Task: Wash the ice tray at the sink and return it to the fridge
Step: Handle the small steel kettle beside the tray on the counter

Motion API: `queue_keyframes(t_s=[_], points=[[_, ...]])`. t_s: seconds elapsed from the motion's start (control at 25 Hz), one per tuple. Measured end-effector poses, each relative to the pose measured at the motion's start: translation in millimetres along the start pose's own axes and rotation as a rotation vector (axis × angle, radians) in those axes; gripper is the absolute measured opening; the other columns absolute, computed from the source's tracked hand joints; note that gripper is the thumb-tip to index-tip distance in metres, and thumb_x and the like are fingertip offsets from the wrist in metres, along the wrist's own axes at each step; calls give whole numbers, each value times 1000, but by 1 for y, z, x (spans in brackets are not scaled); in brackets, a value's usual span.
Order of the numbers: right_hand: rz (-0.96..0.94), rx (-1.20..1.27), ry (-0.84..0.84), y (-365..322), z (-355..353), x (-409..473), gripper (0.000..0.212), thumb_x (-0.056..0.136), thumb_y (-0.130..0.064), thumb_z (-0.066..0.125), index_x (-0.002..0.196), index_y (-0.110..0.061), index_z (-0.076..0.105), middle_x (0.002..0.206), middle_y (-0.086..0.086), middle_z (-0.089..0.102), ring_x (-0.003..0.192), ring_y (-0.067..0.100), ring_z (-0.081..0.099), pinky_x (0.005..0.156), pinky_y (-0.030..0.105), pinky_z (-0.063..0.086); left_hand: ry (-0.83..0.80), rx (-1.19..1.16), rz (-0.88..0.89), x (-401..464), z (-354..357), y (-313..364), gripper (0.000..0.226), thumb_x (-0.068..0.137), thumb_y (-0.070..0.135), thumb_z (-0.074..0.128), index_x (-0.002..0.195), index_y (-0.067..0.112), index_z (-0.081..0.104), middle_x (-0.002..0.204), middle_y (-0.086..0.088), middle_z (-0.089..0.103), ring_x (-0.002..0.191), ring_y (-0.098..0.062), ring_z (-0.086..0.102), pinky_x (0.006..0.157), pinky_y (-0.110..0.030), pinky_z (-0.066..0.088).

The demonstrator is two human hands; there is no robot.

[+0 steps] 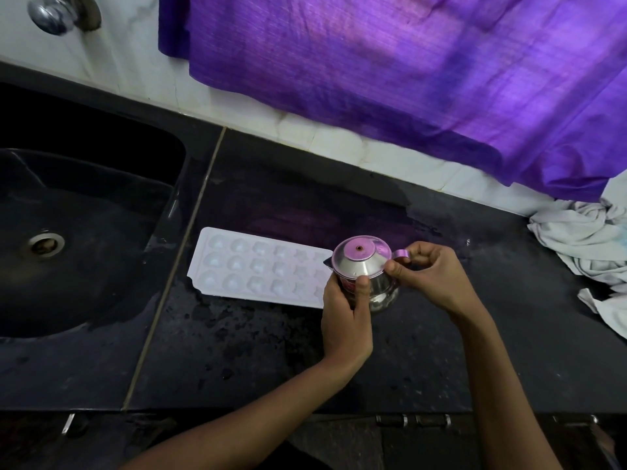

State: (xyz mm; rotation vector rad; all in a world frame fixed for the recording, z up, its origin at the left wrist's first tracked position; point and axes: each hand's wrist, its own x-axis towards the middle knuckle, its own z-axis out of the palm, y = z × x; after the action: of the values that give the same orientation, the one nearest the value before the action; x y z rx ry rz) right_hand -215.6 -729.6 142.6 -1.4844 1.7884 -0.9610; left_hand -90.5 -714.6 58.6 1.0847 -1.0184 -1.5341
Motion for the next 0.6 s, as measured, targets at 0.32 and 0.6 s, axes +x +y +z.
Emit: queue_keyframes(t_s=[0.32,0.6], points=[[12,-87,-44,1,6,-3,52,55,-42,76,81,2,65,76,10,73,74,25,71,70,35,56,27,19,-71,-9,-3,-4,70,77,62,34,127,16,47,119,1,60,106,-11,58,89,-28,48],[32,-108,-62,-2,6,-6,61,51,-46,75,85,4,64,79,13,73,79,30,70,77,45,55,19,40,-90,-12,-4,-4,67,76,63,33,125,18,47,117,2,59,104,-11,57,87,-28,47]])
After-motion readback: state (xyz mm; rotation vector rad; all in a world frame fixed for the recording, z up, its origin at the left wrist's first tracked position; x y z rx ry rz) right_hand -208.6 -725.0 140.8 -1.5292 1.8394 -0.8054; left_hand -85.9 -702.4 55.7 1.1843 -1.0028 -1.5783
